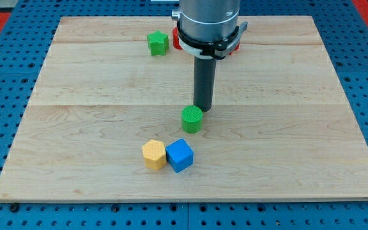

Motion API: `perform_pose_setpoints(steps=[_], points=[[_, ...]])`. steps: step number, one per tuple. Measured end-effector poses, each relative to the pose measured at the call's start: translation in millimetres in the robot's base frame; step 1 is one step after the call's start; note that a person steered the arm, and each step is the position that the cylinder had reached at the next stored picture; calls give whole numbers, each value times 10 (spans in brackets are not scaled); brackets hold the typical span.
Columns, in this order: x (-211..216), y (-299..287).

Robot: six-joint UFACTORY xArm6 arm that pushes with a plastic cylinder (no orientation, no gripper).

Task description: Push the green circle towards bottom center

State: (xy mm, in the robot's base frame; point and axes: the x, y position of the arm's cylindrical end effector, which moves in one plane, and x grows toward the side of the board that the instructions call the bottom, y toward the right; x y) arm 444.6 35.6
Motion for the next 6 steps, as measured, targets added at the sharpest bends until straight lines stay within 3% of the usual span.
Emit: perform_pose_setpoints(steps=[1, 3, 4, 5, 6], points=[[-83, 304], [536, -336], [416, -256], [7, -136], [-70, -504]])
